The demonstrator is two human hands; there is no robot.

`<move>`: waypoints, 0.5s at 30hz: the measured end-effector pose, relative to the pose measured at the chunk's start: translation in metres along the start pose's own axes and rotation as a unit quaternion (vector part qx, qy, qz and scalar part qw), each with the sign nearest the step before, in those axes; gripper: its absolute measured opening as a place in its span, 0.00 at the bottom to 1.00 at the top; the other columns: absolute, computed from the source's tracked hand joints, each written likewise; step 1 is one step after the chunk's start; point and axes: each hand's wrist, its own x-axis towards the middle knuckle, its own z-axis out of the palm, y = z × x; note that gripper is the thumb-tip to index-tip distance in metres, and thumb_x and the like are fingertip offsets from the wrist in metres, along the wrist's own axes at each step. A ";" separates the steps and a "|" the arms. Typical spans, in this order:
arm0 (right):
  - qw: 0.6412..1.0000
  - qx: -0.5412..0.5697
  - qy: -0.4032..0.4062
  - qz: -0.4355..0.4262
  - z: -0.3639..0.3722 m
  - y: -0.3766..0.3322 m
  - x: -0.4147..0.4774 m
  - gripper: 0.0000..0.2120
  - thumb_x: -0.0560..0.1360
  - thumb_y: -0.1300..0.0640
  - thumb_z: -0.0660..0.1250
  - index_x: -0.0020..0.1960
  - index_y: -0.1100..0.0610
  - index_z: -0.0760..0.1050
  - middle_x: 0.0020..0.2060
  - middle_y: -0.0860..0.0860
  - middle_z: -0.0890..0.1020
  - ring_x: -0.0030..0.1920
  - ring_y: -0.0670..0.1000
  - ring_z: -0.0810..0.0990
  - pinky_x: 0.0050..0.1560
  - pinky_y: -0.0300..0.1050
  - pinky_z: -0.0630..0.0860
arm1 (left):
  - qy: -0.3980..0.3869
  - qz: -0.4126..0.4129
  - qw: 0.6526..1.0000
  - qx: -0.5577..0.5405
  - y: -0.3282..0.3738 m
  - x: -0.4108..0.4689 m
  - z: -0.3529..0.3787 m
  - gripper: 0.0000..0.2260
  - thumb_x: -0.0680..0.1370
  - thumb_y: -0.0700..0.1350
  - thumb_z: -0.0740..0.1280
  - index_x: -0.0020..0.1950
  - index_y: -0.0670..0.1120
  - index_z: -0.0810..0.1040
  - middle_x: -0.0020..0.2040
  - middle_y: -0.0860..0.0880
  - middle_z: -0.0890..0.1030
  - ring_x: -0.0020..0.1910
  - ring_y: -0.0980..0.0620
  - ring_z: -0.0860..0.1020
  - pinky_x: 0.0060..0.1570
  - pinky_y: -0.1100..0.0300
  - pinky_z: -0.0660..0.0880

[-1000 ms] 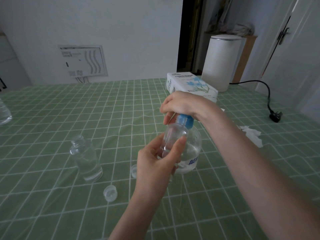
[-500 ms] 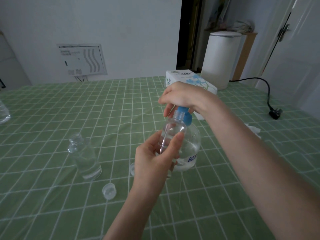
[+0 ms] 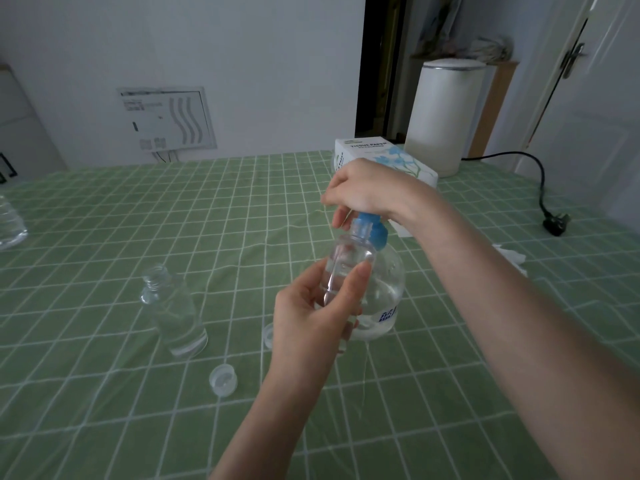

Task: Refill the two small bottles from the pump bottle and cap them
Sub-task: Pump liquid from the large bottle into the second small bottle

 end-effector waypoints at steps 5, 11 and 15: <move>1.000 0.005 -0.008 0.009 -0.001 -0.001 0.000 0.16 0.79 0.56 0.62 0.62 0.62 0.77 0.52 0.57 0.86 0.56 0.57 0.84 0.39 0.41 0.70 | 0.007 -0.003 1.000 0.003 -0.001 0.001 0.000 0.14 0.60 0.62 0.69 0.38 0.55 0.82 0.26 0.52 0.77 0.24 0.57 0.72 0.21 0.69 0.66; 0.999 0.004 -0.031 0.015 0.003 0.002 0.003 0.16 0.78 0.56 0.64 0.63 0.62 0.76 0.55 0.59 0.83 0.57 0.58 0.82 0.55 0.49 0.77 | 0.009 -0.004 1.000 0.013 0.000 0.000 0.000 0.13 0.60 0.63 0.69 0.38 0.57 0.83 0.26 0.52 0.78 0.24 0.58 0.73 0.22 0.68 0.69; 0.999 0.002 -0.034 0.015 0.007 0.005 0.002 0.17 0.78 0.56 0.64 0.65 0.62 0.74 0.57 0.59 0.82 0.59 0.59 0.80 0.64 0.56 0.74 | 0.011 -0.004 1.000 0.018 -0.001 0.000 0.000 0.13 0.60 0.62 0.69 0.37 0.55 0.82 0.26 0.52 0.77 0.26 0.55 0.73 0.22 0.68 0.70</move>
